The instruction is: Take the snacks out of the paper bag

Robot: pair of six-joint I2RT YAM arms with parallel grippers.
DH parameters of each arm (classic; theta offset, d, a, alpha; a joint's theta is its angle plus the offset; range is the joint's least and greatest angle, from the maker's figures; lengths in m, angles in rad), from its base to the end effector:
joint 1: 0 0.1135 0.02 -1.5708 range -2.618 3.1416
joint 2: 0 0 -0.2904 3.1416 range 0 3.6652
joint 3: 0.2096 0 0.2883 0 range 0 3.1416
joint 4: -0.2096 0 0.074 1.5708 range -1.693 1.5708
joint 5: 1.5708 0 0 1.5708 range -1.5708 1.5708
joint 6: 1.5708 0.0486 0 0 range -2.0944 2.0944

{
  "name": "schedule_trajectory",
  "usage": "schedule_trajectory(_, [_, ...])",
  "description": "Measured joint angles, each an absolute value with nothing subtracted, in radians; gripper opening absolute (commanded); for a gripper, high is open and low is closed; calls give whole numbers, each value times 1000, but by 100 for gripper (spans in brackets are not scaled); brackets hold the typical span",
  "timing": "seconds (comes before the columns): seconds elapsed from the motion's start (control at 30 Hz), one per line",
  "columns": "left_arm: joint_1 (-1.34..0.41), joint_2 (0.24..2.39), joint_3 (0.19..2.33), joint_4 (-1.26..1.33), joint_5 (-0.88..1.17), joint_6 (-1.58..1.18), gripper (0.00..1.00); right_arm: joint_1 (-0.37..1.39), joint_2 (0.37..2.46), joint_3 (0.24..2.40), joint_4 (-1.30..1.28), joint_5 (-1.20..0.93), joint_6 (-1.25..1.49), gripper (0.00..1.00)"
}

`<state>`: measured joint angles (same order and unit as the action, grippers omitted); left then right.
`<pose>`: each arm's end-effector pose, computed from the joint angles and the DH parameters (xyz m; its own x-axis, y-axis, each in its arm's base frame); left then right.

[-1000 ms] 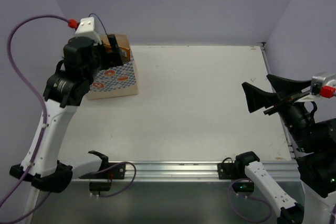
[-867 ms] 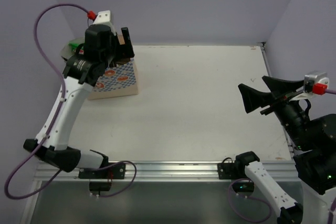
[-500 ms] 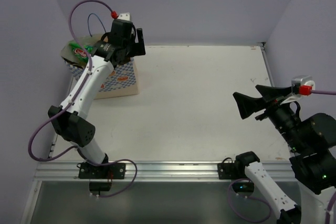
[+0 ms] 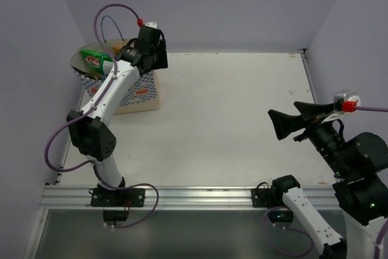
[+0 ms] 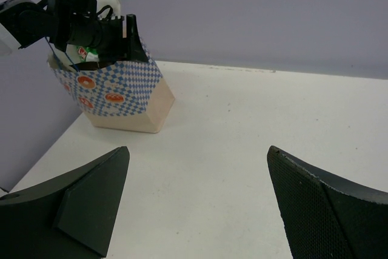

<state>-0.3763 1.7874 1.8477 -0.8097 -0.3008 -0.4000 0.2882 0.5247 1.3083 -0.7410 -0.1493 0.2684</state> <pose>0.4223 -0.1514 0.3920 -0.6416 -0.1464 -0.7529 -0.1092 0.9891 -0.0992 0.0440 0.0206 0.5057 -0.0729 0.2519 -0.9650 -0.4192 0.8702 0.2589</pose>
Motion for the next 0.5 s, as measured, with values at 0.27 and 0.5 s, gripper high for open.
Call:
schedule_trajectory(0.27, [-376, 1848, 1890, -806, -326, -379, 61, 288, 522, 1306, -742, -150, 269, 99])
schedule_trajectory(0.5, [-376, 1897, 1904, -799, -362, -342, 35, 288, 521, 1305, -749, -150, 268, 99])
